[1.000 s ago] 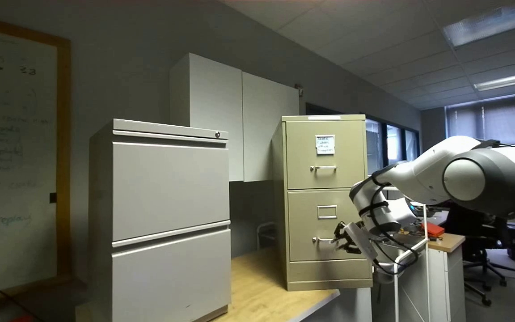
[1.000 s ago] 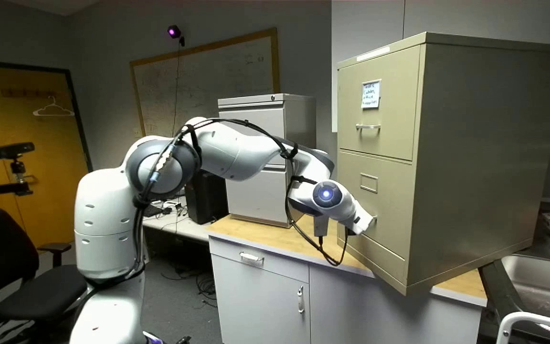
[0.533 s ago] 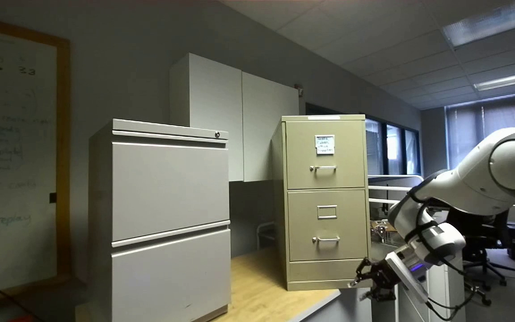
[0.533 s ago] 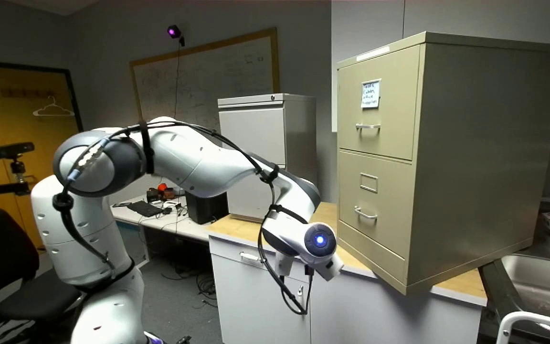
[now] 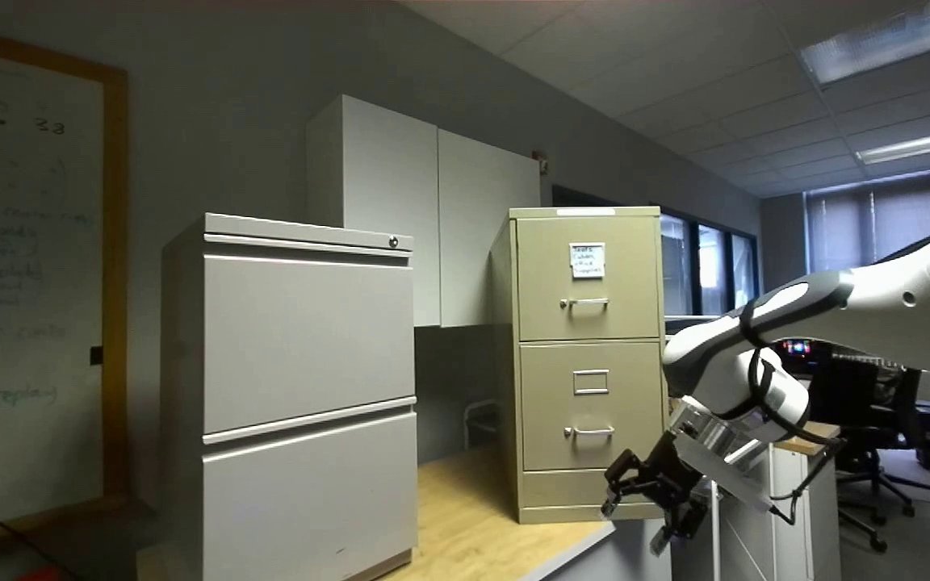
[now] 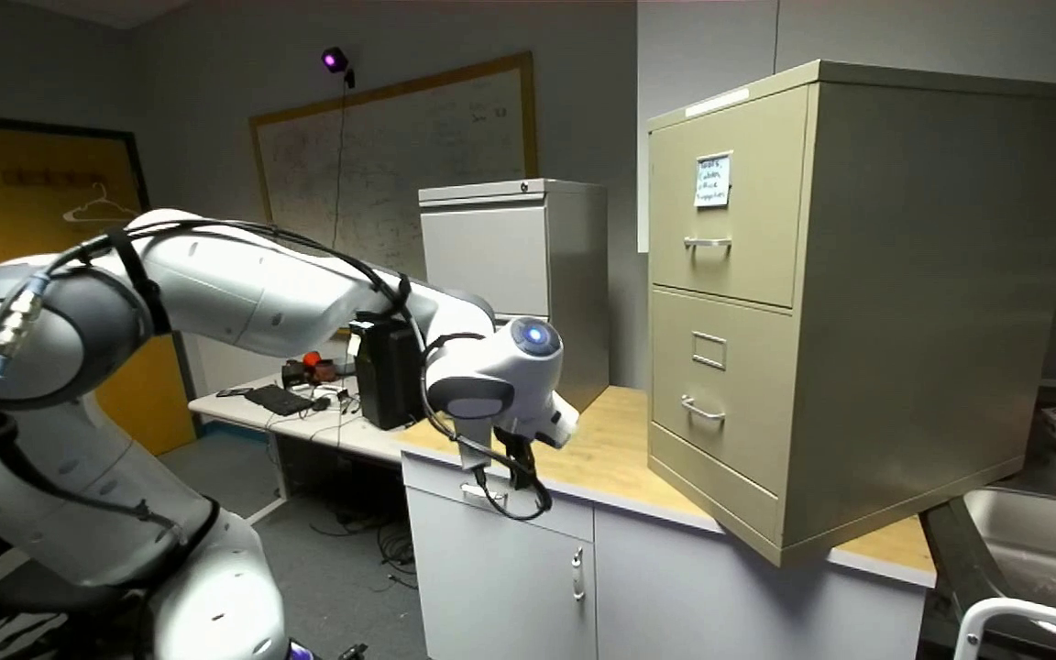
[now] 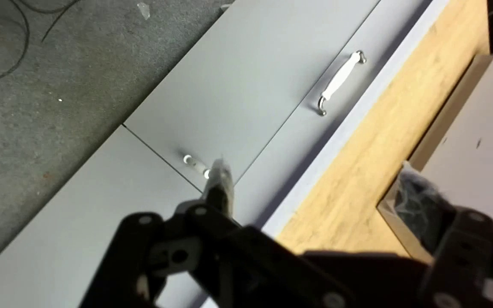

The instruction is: Open the bottom drawer of the file cabinet on the right

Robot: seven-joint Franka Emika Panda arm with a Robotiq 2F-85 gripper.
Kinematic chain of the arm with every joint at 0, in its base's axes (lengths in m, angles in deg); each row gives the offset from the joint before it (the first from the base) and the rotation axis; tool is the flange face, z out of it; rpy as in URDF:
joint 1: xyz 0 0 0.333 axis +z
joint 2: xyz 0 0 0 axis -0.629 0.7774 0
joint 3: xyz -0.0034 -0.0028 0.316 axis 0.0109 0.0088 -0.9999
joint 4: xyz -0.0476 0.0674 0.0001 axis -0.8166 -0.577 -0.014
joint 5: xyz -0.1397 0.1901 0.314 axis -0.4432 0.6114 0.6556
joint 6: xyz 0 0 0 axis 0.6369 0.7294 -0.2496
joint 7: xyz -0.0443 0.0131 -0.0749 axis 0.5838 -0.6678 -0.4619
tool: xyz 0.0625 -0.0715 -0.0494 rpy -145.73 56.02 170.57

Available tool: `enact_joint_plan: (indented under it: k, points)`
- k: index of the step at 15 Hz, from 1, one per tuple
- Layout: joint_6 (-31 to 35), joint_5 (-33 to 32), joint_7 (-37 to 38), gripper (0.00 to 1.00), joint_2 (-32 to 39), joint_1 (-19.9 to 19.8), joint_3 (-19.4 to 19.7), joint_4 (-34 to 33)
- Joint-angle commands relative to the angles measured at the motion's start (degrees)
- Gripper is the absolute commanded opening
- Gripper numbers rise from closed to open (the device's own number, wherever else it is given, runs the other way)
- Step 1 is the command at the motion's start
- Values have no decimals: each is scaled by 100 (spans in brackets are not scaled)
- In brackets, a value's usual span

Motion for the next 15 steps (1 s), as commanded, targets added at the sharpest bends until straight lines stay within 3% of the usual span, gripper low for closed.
enact_joint_plan:
  k: [1, 5, 8, 12, 15]
  points:
    - [456, -702, 356, 100, -283, 488, -139, -349]
    - [1362, -1290, 784, 100, 52, 760, -80, -1009]
    - [1957, -1886, 1307, 100, 600, 644, -108, -1653]
    - [2013, -2576, 1948, 100, 1641, 502, 95, -2674]
    - [1739, -2600, 2135, 100, 2419, 493, 413, -3400]
